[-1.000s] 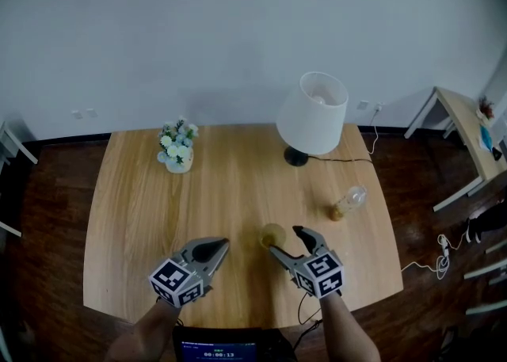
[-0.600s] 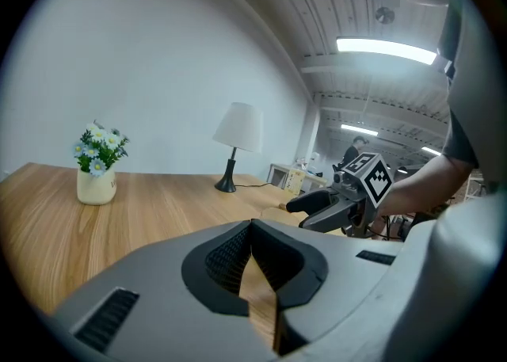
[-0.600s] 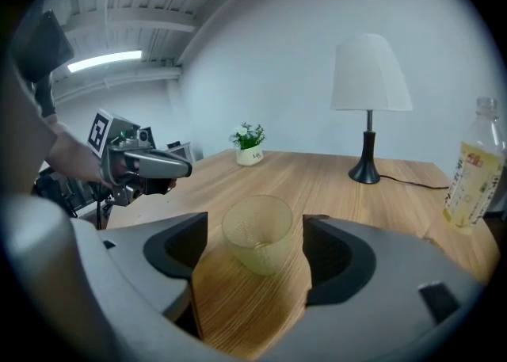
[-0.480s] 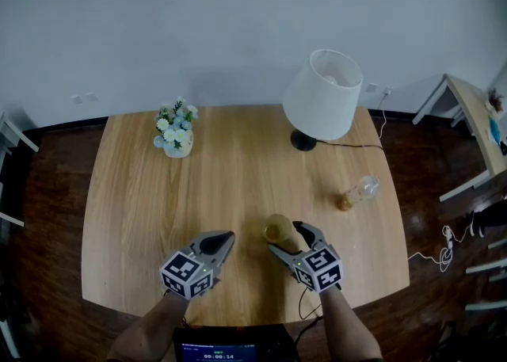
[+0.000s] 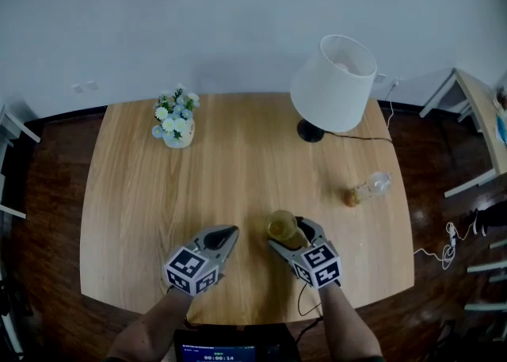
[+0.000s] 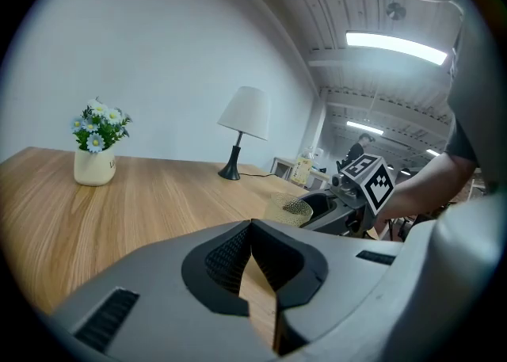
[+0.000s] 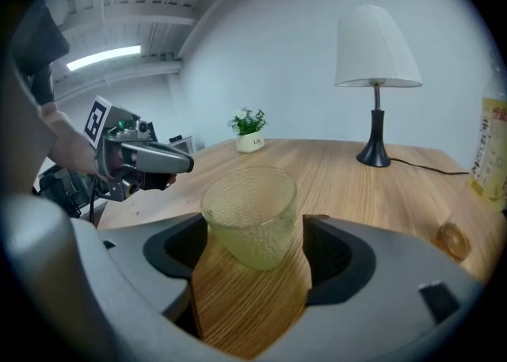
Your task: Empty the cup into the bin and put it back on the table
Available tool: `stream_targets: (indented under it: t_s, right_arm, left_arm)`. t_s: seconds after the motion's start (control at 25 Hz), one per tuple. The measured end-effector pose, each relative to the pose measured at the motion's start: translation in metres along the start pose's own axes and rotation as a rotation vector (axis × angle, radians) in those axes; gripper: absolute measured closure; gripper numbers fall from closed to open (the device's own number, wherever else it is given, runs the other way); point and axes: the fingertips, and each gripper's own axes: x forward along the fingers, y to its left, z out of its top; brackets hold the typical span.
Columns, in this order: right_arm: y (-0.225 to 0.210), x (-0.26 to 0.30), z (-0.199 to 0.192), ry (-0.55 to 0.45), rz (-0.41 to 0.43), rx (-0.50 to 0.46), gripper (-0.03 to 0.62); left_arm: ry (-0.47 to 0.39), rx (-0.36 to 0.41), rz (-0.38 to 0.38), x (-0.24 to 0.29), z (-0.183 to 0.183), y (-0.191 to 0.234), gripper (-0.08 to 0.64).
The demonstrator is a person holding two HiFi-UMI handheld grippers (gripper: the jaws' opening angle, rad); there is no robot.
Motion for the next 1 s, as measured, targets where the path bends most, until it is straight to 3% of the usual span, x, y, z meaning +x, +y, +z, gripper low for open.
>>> stream_targets:
  t_s: [0.08, 0.68, 0.76, 1.0]
  right_arm:
    - [0.000, 0.004, -0.001, 0.003, 0.007, 0.001, 0.166]
    - [0.003, 0.022, 0.009, -0.039, 0.022, -0.035, 0.166]
    - [0.004, 0.025, 0.010, -0.047, 0.028, -0.036, 0.133]
    - [0.004, 0.028, 0.015, -0.068, 0.027, -0.054, 0.133]
  left_arm:
    - [0.003, -0.006, 0.001, 0.002, -0.003, 0.001, 0.566]
    - [0.008, -0.024, 0.023, 0.012, -0.011, 0.012, 0.566]
    - [0.004, -0.027, 0.027, 0.013, -0.011, 0.014, 0.566]
    - [0.012, -0.034, 0.025, 0.018, -0.014, 0.014, 0.566]
